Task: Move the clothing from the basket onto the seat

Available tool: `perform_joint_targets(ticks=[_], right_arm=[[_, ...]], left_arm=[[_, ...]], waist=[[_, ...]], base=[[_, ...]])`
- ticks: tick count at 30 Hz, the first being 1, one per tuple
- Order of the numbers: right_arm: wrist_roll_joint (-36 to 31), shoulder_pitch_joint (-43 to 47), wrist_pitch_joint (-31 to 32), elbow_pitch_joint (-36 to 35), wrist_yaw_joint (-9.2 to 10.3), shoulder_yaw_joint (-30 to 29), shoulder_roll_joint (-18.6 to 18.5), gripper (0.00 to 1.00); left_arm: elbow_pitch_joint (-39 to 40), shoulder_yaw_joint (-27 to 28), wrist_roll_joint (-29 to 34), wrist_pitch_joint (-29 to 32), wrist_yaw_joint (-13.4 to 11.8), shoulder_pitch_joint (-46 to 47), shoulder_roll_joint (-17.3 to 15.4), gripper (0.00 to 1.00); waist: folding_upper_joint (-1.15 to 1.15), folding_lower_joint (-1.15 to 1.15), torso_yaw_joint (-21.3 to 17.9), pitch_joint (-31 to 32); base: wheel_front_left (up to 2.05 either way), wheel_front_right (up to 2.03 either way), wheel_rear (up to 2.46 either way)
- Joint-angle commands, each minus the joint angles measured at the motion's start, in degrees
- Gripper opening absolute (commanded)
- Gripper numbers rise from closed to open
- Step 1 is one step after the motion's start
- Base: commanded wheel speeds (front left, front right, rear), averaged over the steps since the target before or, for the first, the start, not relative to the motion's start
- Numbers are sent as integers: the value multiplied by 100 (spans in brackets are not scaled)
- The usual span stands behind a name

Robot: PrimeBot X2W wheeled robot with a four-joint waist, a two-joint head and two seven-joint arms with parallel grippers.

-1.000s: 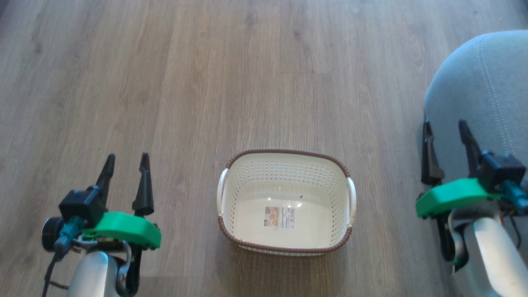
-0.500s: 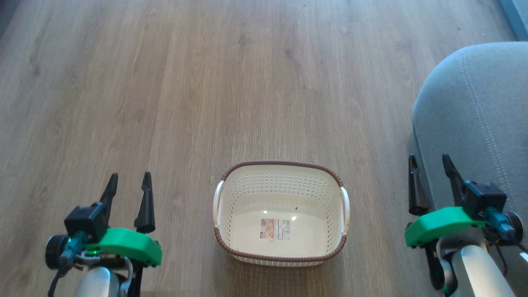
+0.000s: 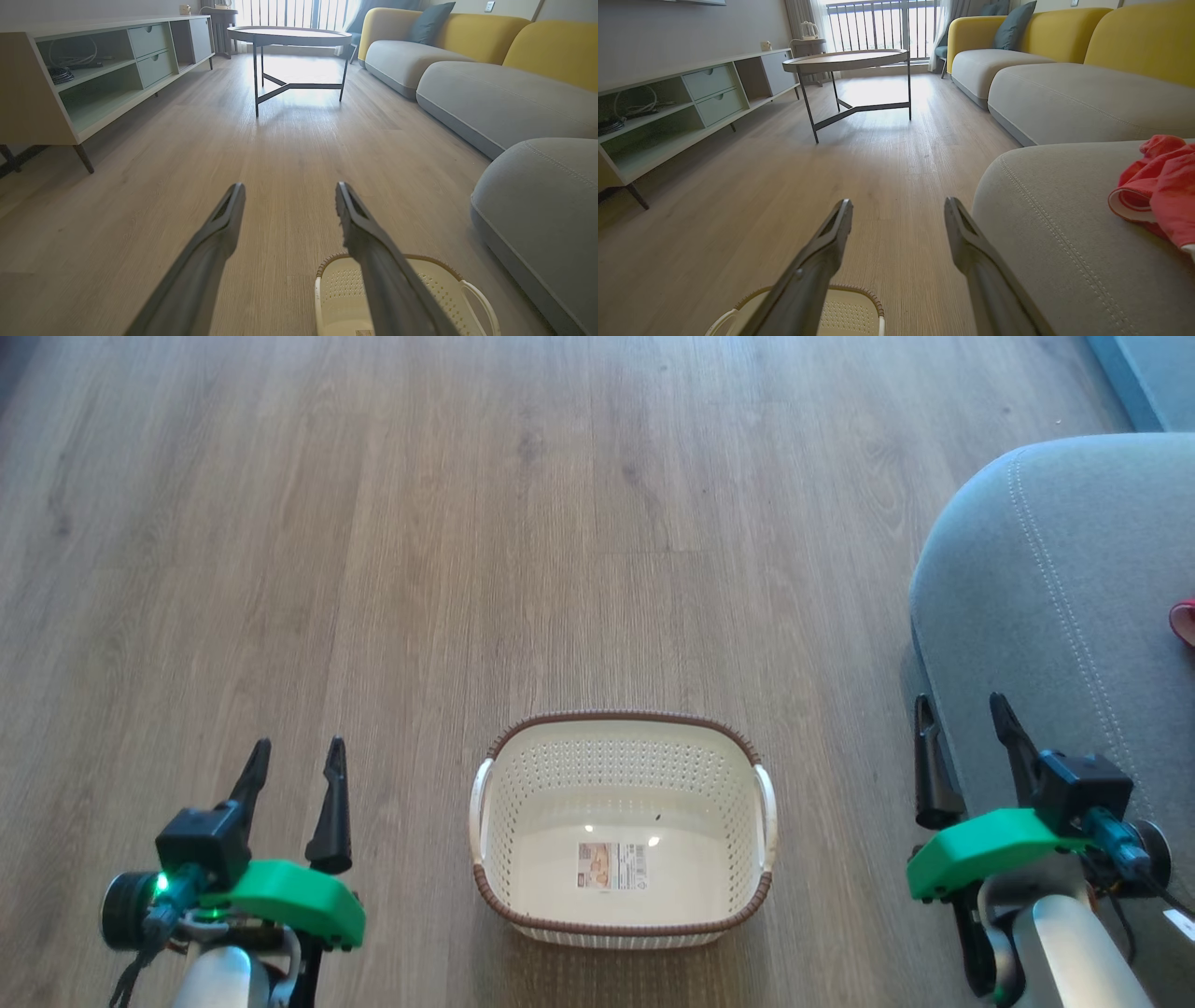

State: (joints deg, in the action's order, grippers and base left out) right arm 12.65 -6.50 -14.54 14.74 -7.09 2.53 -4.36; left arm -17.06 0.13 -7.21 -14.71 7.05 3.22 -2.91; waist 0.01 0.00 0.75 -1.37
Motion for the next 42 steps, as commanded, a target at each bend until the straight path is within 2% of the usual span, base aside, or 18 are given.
perform_joint_targets(ticks=[1, 12, 13, 19, 42], right_arm=[[-19, -167, -46, -130, -40, 153, -7, 100], [0, -172, -46, -45, -40, 155, -2, 100], [1, 0, 0, 114, 0, 34, 7, 0], [51, 155, 48, 492, 0, 64, 30, 0], [1576, 132, 446, 383, -8, -125, 53, 0]], left_arm=[[152, 208, 93, -29, -6, 118, -16, 100], [206, 213, 153, -29, 16, 63, -8, 100], [4, 22, 153, 0, 6, -113, 7, 0], [-396, 20, 108, 24, 1, -260, 16, 0], [-256, 135, -1555, 426, 10, -159, 14, 0]], waist=[[-1, 0, -10, 20], [-1, 0, -26, 25], [-1, 0, -27, 26], [-1, 0, -28, 27], [-1, 0, -37, 45]], base=[[0, 0, 0], [0, 0, 0], [0, 0, 0], [0, 0, 0], [0, 0, 0]])
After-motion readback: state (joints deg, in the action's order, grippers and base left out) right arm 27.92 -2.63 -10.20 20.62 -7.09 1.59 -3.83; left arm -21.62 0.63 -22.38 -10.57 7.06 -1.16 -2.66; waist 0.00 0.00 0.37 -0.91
